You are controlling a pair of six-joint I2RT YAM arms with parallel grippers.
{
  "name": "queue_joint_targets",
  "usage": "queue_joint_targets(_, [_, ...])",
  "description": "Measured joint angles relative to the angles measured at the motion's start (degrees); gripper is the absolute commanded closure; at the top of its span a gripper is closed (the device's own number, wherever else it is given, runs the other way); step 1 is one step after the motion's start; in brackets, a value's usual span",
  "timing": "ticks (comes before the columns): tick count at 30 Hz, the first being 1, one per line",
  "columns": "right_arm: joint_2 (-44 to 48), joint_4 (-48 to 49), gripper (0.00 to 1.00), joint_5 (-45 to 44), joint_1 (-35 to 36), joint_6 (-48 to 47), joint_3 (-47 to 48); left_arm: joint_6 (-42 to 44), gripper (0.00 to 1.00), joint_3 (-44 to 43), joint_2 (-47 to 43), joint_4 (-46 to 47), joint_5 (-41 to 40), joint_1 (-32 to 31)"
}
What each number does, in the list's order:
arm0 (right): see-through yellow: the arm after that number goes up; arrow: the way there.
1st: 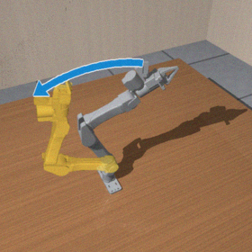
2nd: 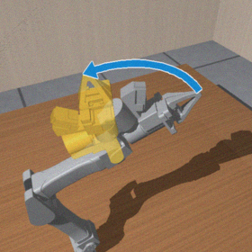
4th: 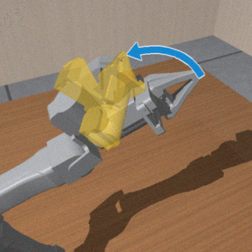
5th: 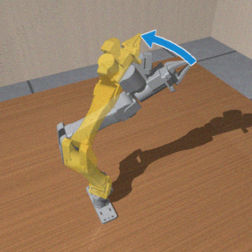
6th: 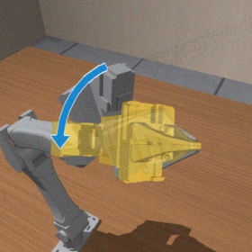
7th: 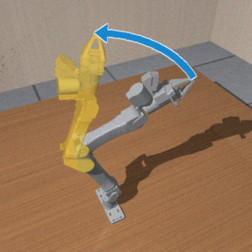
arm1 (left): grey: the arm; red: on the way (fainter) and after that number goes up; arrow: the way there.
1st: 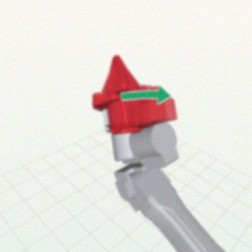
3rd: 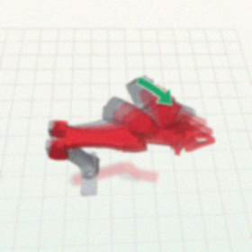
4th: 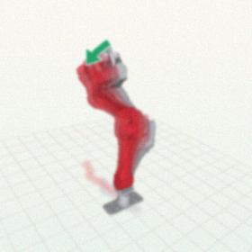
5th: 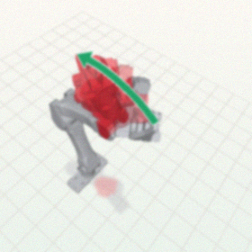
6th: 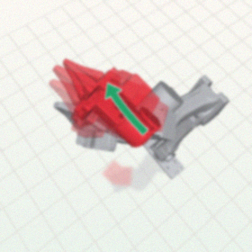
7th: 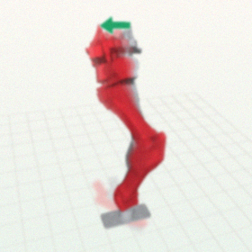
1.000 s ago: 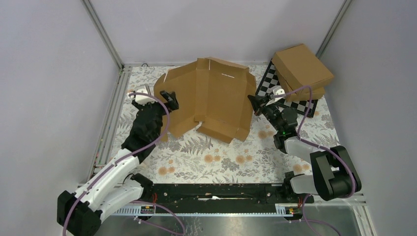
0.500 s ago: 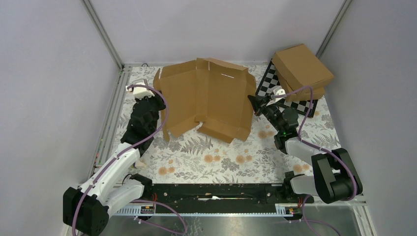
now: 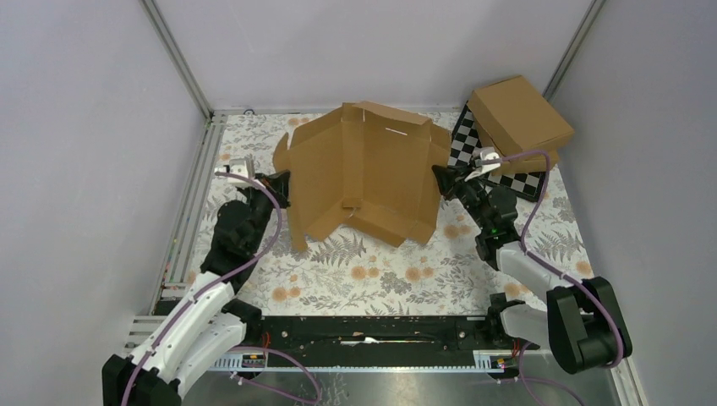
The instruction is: Fold the paper box
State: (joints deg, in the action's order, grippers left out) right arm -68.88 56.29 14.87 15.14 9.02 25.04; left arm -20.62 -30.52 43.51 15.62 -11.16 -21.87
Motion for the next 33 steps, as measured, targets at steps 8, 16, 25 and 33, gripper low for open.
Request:
queue_joint_targets(8, [6.2, -5.6, 0.62, -6.5, 0.1, 5.3, -6.3, 1.6, 1.0, 7.7, -7.5, 6.0, 8.3, -6.5])
queue_joint_targets(16, [5.8, -10.6, 0.48, -10.4, 0.1, 10.5, -9.3, 5.7, 1.0, 8.0, -7.8, 8.0, 12.9, -11.2])
queue_joint_targets(25, [7.6, -11.2, 0.38, -12.5, 0.1, 15.7, -15.7, 6.9, 1.0, 8.4, -8.3, 7.8, 12.5, -12.9])
queue_joint_targets(33, [4.1, -11.2, 0.64, -12.6, 0.1, 16.6, -15.5, 8.9, 1.0, 10.4, -10.1, 8.5, 12.7, -13.7])
